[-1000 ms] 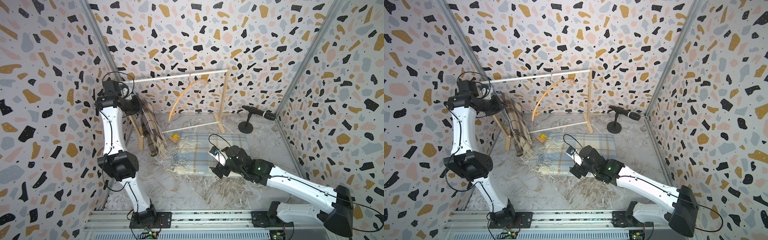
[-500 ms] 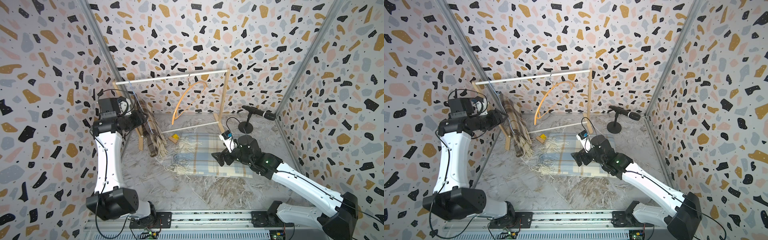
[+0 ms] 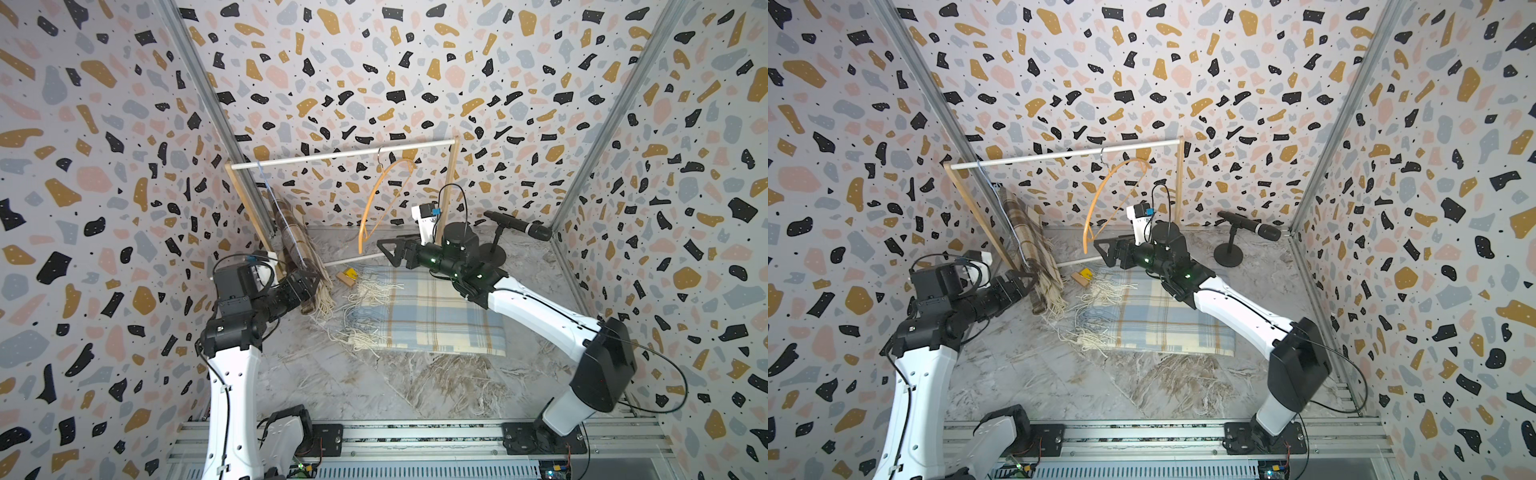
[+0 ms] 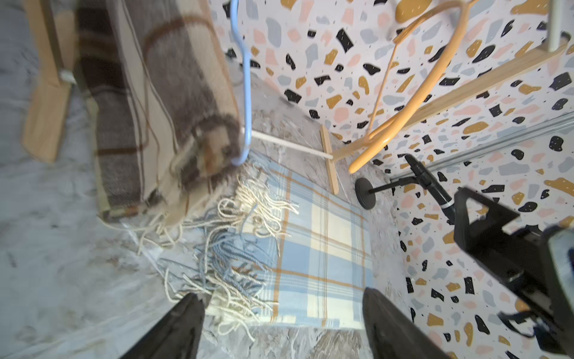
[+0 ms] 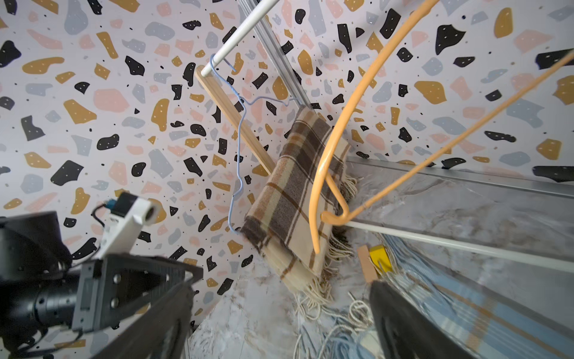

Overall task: Hang the scarf on the hanger
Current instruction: Pick up the hanger from the clothesline.

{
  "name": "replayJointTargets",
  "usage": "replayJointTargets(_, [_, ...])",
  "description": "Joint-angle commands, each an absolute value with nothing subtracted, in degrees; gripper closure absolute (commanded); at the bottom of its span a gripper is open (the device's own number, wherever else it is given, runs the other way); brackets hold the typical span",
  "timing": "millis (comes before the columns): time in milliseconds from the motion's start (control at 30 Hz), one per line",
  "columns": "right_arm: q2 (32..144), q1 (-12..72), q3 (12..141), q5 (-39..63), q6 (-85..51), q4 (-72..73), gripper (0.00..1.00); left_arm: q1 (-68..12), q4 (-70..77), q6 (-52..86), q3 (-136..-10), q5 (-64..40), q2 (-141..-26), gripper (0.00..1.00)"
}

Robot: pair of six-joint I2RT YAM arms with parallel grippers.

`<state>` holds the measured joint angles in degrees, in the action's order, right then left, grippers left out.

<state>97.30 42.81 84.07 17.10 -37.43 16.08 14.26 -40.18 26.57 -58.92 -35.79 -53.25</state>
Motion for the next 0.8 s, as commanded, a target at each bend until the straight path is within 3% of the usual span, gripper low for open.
replayJointTargets(0, [101.65, 42.05, 91.33, 16.42, -42.4, 21.47, 0.08, 12.62, -36.94, 27.88, -57.32, -39.2, -51.98, 0.16])
replayJointTargets(433, [125.33, 41.91, 123.25, 23.39, -44.16, 11.41, 0.25, 12.13, -39.26, 24.13, -56.87, -40.16, -51.79, 0.16])
replayJointTargets(500, [127.38, 41.97, 126.43, 23.57, -43.85, 10.43, 0.31, 12.13, -39.42, 23.73, -56.87, -40.16, -51.79, 0.17])
replayJointTargets(667, [127.47, 41.99, 127.2, 24.13, -41.32, 8.34, 0.59, 12.13, -40.38, 22.56, -57.28, -39.48, -51.71, 0.18])
replayJointTargets(767, [126.36, 41.92, 127.26, 24.57, -37.87, 6.01, 0.69, 12.13, -40.64, 22.27, -57.73, -39.14, -51.93, 0.18])
